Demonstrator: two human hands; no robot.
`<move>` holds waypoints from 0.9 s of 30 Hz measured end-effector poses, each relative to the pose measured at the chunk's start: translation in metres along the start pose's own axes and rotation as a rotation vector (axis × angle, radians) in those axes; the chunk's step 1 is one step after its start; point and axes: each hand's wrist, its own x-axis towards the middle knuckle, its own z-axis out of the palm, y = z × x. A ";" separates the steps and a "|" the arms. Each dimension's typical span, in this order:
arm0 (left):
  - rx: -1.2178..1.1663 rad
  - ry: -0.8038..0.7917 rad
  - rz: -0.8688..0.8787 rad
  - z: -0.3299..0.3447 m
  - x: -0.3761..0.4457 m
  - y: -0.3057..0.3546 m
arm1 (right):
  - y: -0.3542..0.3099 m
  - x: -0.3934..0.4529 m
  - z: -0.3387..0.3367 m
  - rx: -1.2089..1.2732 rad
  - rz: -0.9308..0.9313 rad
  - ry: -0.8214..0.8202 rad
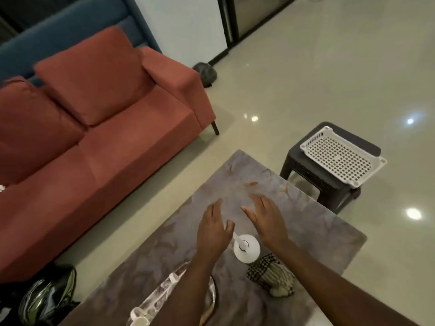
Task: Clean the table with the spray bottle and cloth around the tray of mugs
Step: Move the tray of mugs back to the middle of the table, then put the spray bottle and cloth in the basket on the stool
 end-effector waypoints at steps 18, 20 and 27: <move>-0.309 -0.215 -0.397 0.165 -0.030 -0.052 | 0.125 -0.148 0.113 -0.226 0.261 -0.678; -0.312 -0.250 -0.428 0.172 -0.024 -0.055 | 0.125 -0.148 0.116 -0.225 0.252 -0.689; -0.374 -0.224 -0.360 0.178 -0.012 -0.050 | 0.127 -0.136 0.111 -0.279 0.224 -0.706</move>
